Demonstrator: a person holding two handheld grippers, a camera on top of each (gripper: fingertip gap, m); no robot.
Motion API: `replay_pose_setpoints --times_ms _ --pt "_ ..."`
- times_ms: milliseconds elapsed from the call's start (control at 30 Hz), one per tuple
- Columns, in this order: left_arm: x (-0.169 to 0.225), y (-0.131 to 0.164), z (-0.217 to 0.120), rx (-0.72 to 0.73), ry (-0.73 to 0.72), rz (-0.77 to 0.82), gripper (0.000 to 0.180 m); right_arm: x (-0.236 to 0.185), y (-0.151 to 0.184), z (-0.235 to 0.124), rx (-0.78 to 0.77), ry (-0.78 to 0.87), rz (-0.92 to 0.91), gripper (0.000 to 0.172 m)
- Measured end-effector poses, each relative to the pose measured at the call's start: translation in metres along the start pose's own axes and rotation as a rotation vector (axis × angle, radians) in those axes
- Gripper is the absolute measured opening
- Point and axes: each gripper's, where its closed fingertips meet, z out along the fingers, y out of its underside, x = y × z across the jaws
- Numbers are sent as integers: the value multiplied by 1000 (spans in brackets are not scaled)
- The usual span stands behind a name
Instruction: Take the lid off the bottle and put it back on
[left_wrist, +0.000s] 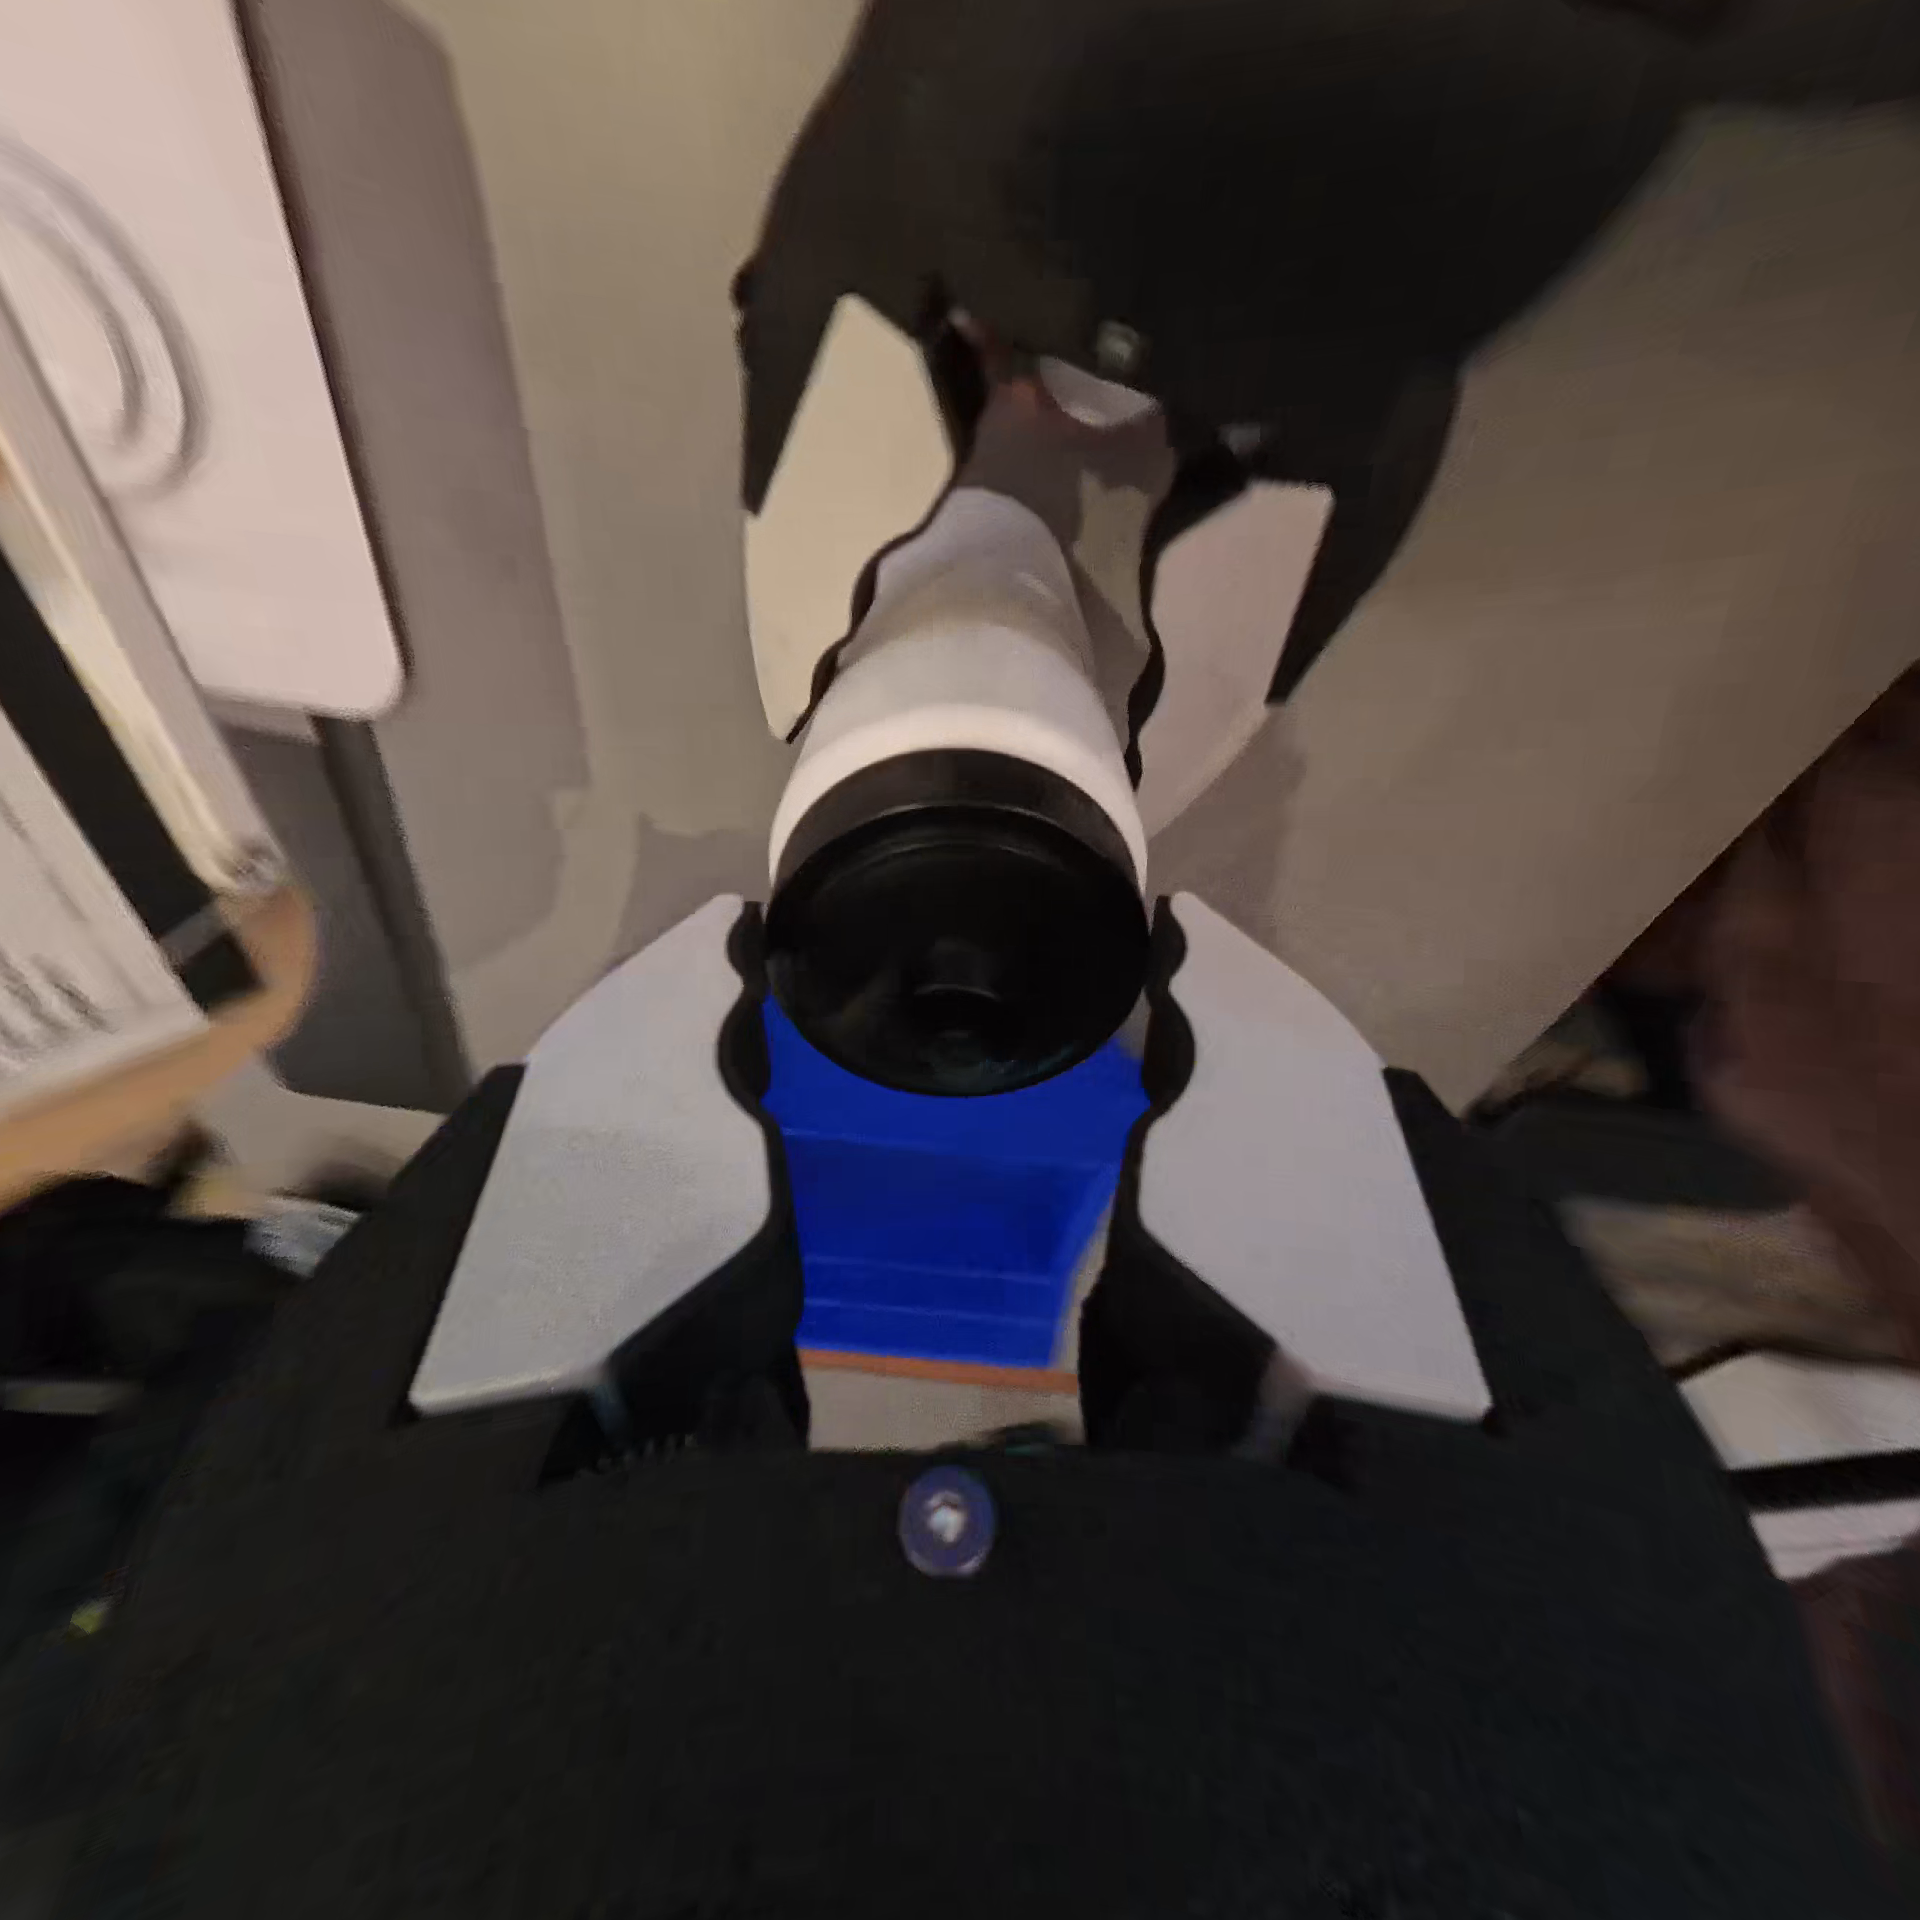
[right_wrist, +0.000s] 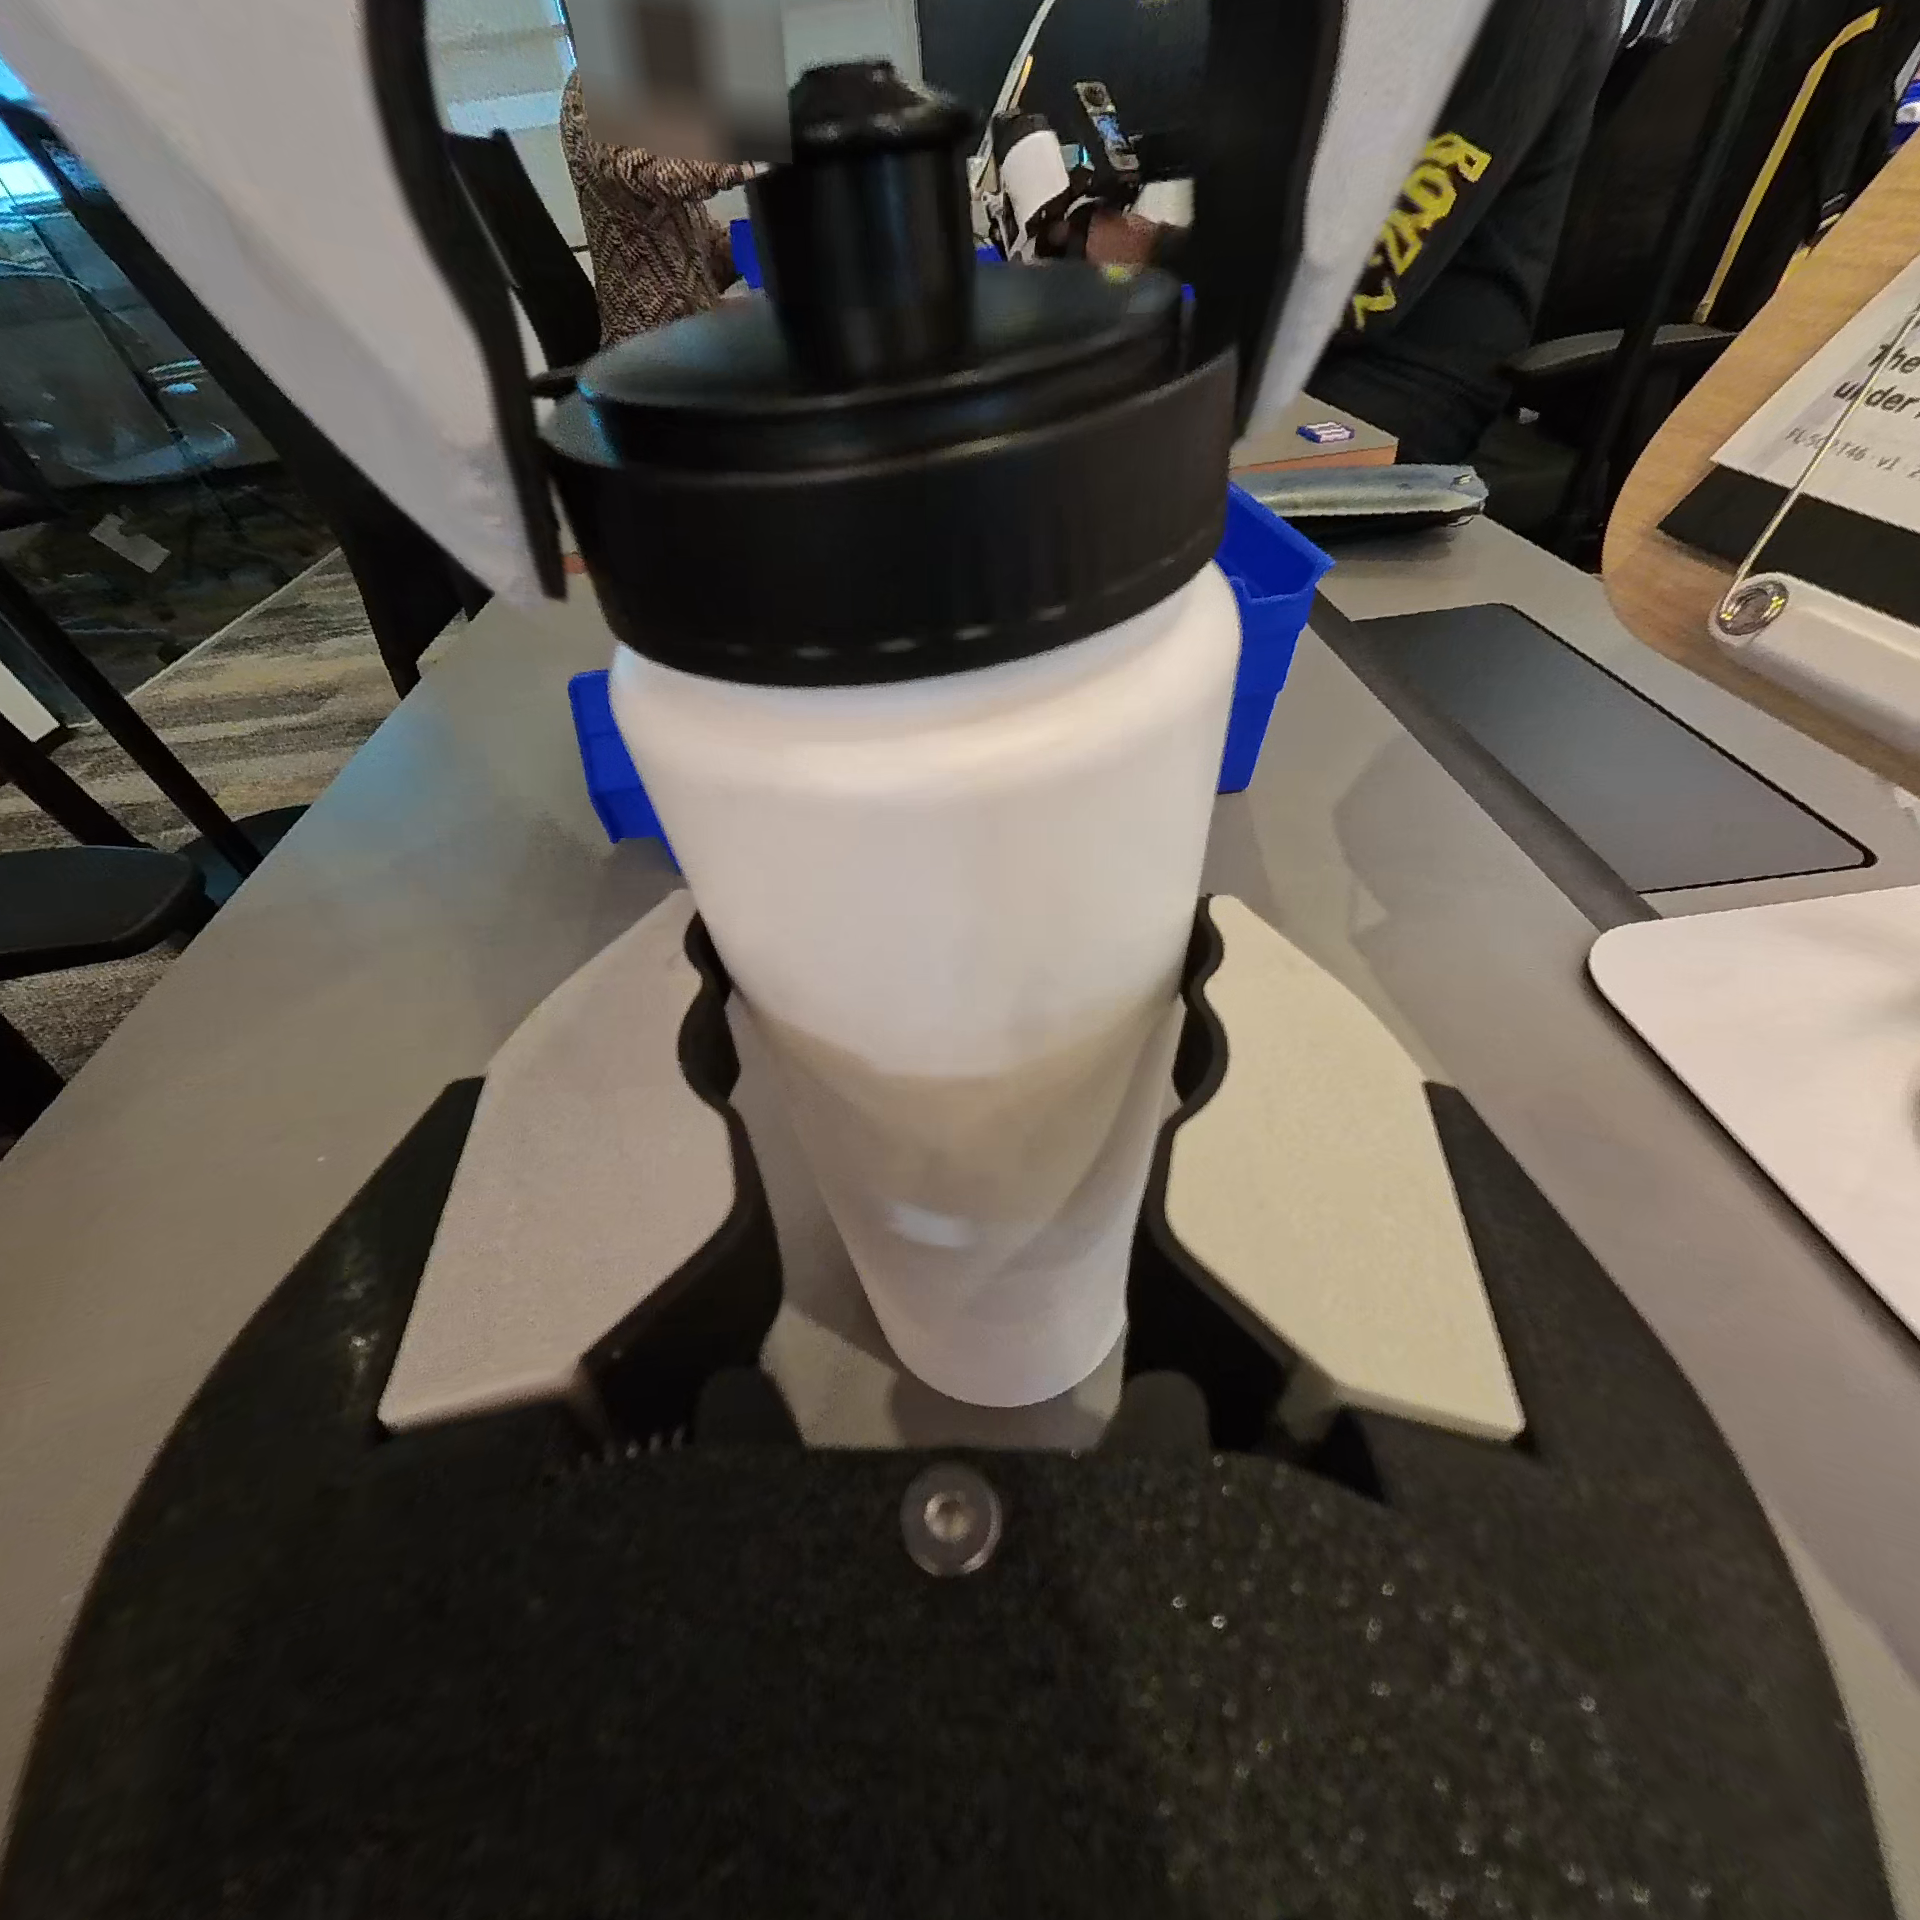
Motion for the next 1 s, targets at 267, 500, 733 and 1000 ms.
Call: replay_pose_setpoints --times_ms 267,500,733,1000 --pt "-1 2 0 -102 -133 322 70 0 0 1 13 -4 8 84" --pt "18 -13 -21 154 -59 -37 97 0 0 1 10 -5 11 84" --pt "-6 -4 -10 254 43 -730 96 0 1 1 15 -14 25 84" --pt "-3 -3 0 197 100 -590 70 0 2 1 14 -18 30 84"
